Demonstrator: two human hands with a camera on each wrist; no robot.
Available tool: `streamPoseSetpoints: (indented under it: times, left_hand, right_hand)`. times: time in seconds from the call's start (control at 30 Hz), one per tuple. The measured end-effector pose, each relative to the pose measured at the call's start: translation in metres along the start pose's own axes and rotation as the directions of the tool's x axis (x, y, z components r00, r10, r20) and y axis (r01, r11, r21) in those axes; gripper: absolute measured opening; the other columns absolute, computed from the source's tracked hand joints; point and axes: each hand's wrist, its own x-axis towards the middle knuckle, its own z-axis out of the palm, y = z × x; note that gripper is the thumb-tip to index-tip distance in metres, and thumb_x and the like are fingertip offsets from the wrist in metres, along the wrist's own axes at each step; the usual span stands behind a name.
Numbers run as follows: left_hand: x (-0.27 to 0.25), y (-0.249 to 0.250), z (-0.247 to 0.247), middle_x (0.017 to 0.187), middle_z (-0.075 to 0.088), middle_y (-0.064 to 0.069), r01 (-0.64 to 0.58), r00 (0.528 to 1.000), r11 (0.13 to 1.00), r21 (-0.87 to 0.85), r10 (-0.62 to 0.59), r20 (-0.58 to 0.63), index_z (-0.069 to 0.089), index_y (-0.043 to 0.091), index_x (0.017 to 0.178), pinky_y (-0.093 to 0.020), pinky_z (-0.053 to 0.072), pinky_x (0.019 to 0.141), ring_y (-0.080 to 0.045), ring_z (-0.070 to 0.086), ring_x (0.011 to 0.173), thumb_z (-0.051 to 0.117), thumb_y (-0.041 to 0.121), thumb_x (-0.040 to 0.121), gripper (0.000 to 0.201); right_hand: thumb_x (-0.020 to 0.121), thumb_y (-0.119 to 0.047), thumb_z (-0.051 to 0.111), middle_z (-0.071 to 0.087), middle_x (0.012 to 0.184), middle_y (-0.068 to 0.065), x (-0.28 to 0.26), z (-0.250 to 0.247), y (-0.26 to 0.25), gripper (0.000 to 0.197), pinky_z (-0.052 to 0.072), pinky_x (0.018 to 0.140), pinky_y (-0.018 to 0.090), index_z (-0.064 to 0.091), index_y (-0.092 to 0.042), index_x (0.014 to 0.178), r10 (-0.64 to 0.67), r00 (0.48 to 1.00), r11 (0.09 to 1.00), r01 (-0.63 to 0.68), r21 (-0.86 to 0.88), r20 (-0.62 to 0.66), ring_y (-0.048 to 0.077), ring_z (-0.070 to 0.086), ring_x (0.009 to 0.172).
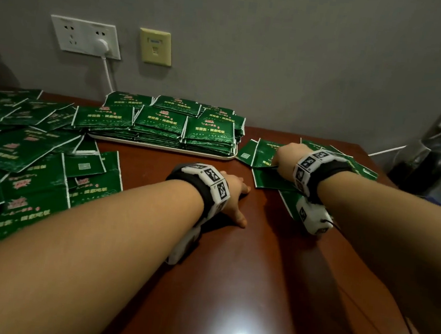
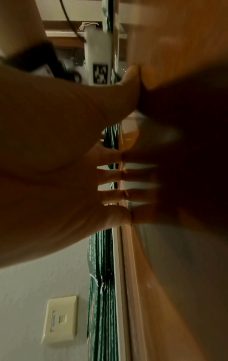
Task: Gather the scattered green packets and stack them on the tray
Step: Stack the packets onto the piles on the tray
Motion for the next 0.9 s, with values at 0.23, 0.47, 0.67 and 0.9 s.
streamPoseSetpoints:
  times: [0.23, 0.47, 0.67, 0.9]
  left_hand:
    - [-0.031, 0.002, 0.005, 0.114, 0.063, -0.001, 0.028, 0.992, 0.952, -0.305, -0.064, -0.110, 0.057, 0.014, 0.127, -0.027, 0.046, 0.080, -0.020, 0.059, 0.097, 0.060, 0.051, 0.088, 0.054]
    - [-0.087, -0.033, 0.010, 0.092, 0.069, -0.011, 0.125, 0.916, 0.672, -0.730, -0.361, -0.175, 0.067, -0.001, 0.098, -0.036, 0.055, 0.075, -0.026, 0.066, 0.078, 0.054, 0.058, 0.089, 0.061]
    - [-0.142, -0.063, 0.016, 0.067, 0.063, -0.006, 0.216, 0.889, 0.836, -0.504, -0.382, -0.252, 0.070, 0.007, 0.081, -0.030, 0.052, 0.054, -0.021, 0.061, 0.061, 0.058, 0.013, 0.089, 0.016]
    - [-0.176, -0.084, 0.025, 0.081, 0.067, -0.004, 0.269, 0.871, 0.920, -0.284, -0.358, -0.337, 0.072, 0.016, 0.094, -0.027, 0.045, 0.062, -0.022, 0.061, 0.076, 0.053, 0.015, 0.090, 0.019]
  right_hand:
    - [0.091, -0.011, 0.049, 0.068, 0.112, 0.009, -0.099, 0.009, -0.014, 0.039, 0.049, 0.072, 0.028, 0.068, -0.030, 0.120, -0.100, 0.991, 0.974, 0.115, 0.194, -0.084, 0.030, 0.064, 0.093]
    - [0.090, -0.010, 0.048, 0.068, 0.119, 0.009, -0.183, 0.006, -0.065, 0.045, 0.050, 0.092, 0.032, 0.066, -0.033, 0.124, -0.279, 0.938, 0.903, 0.329, 0.276, -0.203, 0.029, 0.062, 0.107]
    - [0.095, -0.025, 0.053, 0.064, 0.127, -0.003, -0.215, -0.012, -0.095, 0.038, 0.044, 0.093, 0.026, 0.058, -0.030, 0.132, -0.452, 0.848, 0.801, 0.522, 0.292, -0.276, 0.018, 0.058, 0.115]
    - [0.077, -0.058, 0.071, 0.048, 0.143, 0.009, -0.173, -0.002, -0.100, 0.099, 0.047, 0.099, 0.040, 0.024, -0.013, 0.151, -0.220, 0.975, 0.953, 0.215, 0.212, 0.002, 0.028, 0.052, 0.124]
